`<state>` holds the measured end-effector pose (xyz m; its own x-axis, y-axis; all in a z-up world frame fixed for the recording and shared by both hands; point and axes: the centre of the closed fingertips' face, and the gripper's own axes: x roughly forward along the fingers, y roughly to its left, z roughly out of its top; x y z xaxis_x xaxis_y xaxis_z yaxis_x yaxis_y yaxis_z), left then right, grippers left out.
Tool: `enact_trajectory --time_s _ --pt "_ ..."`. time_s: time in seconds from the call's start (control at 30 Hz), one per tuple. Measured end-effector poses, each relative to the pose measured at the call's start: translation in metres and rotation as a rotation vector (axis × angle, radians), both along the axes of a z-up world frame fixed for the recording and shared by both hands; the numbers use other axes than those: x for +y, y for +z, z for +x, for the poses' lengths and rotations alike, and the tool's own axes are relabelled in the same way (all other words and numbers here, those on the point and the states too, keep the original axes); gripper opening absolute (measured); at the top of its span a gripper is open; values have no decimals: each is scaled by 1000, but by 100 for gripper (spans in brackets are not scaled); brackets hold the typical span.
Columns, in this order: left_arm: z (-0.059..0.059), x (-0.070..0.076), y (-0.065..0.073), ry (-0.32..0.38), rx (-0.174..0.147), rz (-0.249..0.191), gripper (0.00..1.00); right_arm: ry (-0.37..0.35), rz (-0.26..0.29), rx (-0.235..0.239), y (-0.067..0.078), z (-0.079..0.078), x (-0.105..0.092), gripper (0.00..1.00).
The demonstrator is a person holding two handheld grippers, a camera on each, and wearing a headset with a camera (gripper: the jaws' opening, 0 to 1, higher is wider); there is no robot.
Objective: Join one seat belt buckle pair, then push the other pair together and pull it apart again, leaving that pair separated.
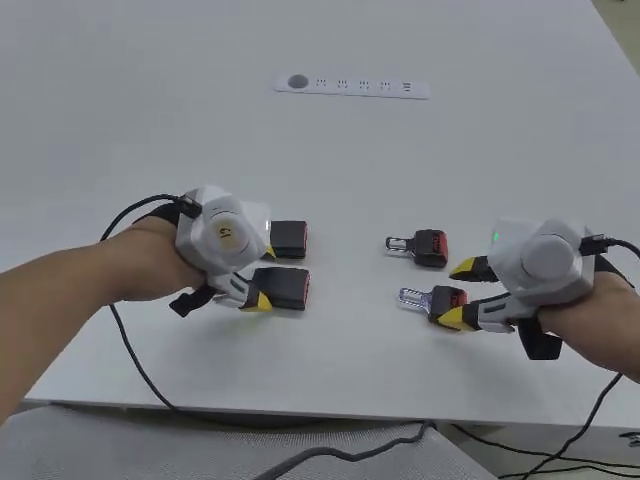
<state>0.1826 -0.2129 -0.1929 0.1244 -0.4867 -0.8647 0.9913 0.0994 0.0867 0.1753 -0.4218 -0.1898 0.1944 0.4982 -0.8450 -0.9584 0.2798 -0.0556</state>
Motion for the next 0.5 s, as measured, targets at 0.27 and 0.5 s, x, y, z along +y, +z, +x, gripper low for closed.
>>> enact_trajectory --time_s 0.27,0.5 --pt "-5 -3 -5 -49 31 -12 35 57 -32 28 -6 -3 -1 29" --pt "-2 0 -10 -65 24 -26 34 118 -76 56 -13 -4 -2 31"
